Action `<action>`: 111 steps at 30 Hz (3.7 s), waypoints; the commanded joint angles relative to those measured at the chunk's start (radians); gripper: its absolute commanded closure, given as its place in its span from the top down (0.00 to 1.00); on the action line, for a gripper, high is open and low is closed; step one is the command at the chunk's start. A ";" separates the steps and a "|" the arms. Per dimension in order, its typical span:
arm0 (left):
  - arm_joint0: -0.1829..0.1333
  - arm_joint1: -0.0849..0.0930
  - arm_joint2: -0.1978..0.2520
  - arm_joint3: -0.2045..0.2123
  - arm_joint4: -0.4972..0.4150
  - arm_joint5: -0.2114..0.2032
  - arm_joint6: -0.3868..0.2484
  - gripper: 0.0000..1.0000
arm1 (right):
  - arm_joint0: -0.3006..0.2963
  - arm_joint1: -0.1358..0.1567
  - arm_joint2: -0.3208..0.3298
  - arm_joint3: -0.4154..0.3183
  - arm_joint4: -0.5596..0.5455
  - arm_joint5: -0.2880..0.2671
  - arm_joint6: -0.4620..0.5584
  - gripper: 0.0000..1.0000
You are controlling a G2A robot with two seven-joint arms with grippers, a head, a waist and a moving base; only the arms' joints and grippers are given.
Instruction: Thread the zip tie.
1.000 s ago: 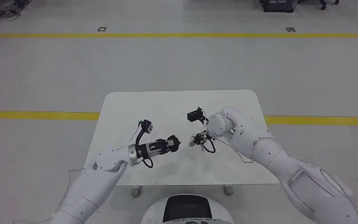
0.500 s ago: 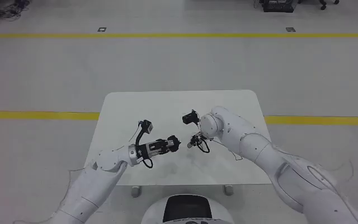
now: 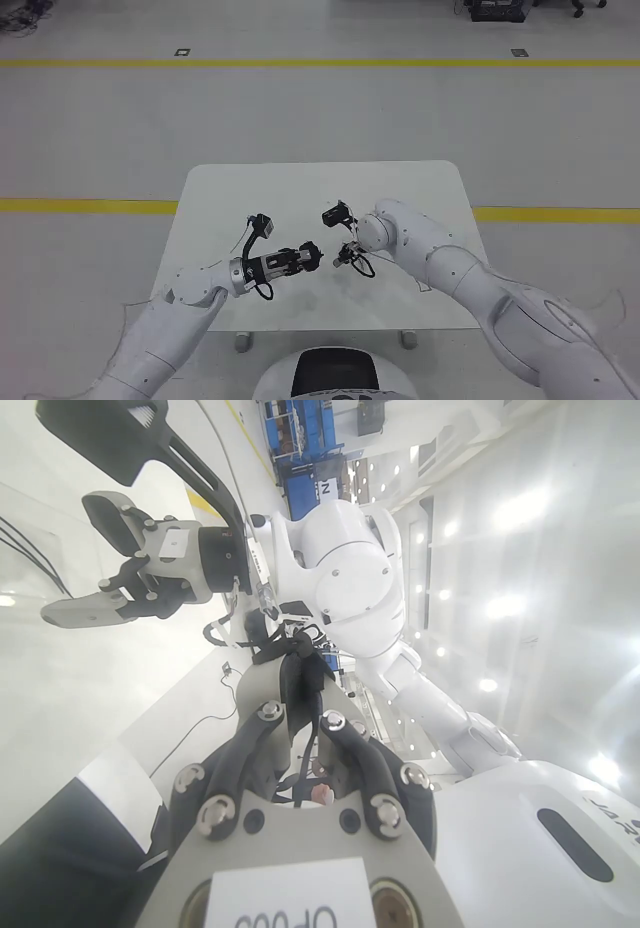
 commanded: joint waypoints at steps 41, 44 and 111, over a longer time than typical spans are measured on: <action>0.000 0.000 0.000 0.000 0.000 0.000 0.000 0.00 | -0.027 -0.066 0.039 0.121 -0.103 -0.003 -0.010 0.13; 0.000 0.000 0.000 0.000 0.000 0.000 0.000 0.00 | -0.026 -0.079 0.037 0.156 -0.100 -0.010 -0.016 0.13; 0.000 0.000 0.000 0.000 0.000 0.000 0.000 0.00 | 0.034 -0.292 0.030 0.555 -0.219 -0.066 -0.093 0.00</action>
